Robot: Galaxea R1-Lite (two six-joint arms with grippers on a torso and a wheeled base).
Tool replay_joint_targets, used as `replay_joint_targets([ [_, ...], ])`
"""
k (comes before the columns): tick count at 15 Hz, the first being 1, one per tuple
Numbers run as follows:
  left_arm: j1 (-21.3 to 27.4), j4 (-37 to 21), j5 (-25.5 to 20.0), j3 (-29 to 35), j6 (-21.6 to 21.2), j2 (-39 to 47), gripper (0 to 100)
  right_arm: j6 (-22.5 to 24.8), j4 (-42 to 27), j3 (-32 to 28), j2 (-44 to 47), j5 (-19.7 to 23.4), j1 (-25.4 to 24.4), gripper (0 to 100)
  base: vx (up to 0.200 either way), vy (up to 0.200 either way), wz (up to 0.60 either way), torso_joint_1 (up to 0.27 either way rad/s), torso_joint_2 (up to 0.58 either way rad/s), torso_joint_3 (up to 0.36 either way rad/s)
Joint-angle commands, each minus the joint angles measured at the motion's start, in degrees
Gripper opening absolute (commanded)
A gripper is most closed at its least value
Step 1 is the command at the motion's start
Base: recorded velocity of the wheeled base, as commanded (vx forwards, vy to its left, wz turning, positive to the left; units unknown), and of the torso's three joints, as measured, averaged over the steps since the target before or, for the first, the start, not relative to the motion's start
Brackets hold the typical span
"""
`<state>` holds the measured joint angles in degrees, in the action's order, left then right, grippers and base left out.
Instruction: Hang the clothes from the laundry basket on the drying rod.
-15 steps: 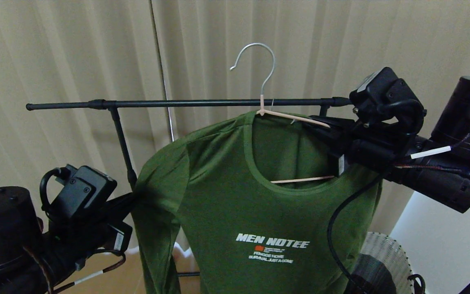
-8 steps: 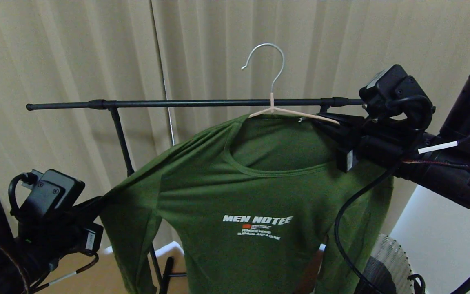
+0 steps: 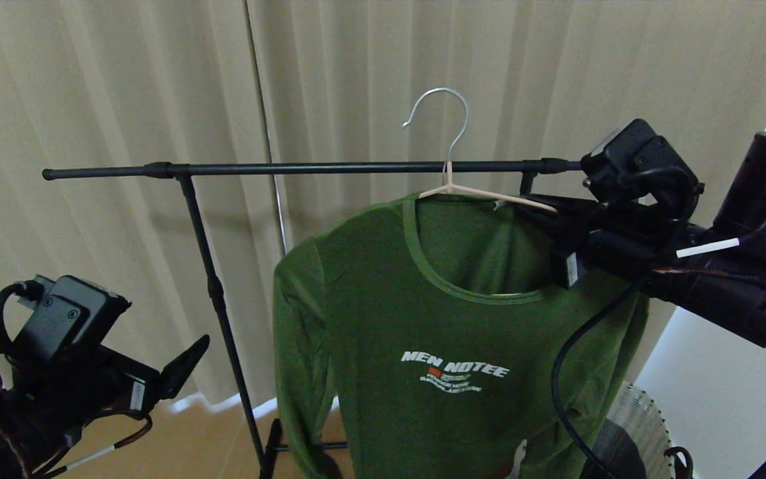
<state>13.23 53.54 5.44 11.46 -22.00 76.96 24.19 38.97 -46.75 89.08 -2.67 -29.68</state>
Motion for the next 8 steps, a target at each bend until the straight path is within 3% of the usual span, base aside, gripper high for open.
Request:
replay_joint_targets([
  [1, -0.13, -0.63, -2.89, 0.58, 0.12, -6.47, 100, -0.02, -2.67, 0.34, -1.01, -2.34, 0.5, 0, 0.0, 0.0, 0.0, 0.0, 0.0, 0.0],
  [3, -0.22, -2.92, -2.98, 1.72, 0.56, -9.46, 100, 0.07, -6.01, 0.26, -1.89, -3.57, 1.47, 0, 0.0, 0.0, 0.0, 0.0, 0.0, 0.0],
  [4, -0.04, -8.98, -3.06, 3.31, 3.99, -14.03, 100, -0.02, -9.35, 0.34, -3.12, -5.86, 2.35, 0, 0.0, 0.0, 0.0, 0.0, 0.0, 0.0],
  [5, 0.13, -11.35, -3.06, 3.83, 5.57, -15.35, 100, -0.02, -10.06, 0.34, -3.38, -6.73, 2.61, 0, 0.0, 0.0, 0.0, 0.0, 0.0, 0.0],
  [6, 0.4, -18.38, -3.5, 5.33, 9.08, -19.92, 100, -0.02, -11.55, 0.61, -4.09, -8.76, 4.37, 0, 0.0, 0.0, 0.0, 0.0, 0.0, 0.0],
  [8, 0.4, -20.58, -3.94, 5.24, 10.84, -22.2, 100, -0.02, -12.52, 1.58, -4.7, -11.04, 7.27, 0, 0.0, 0.0, 0.0, 0.0, 0.0, 0.0],
])
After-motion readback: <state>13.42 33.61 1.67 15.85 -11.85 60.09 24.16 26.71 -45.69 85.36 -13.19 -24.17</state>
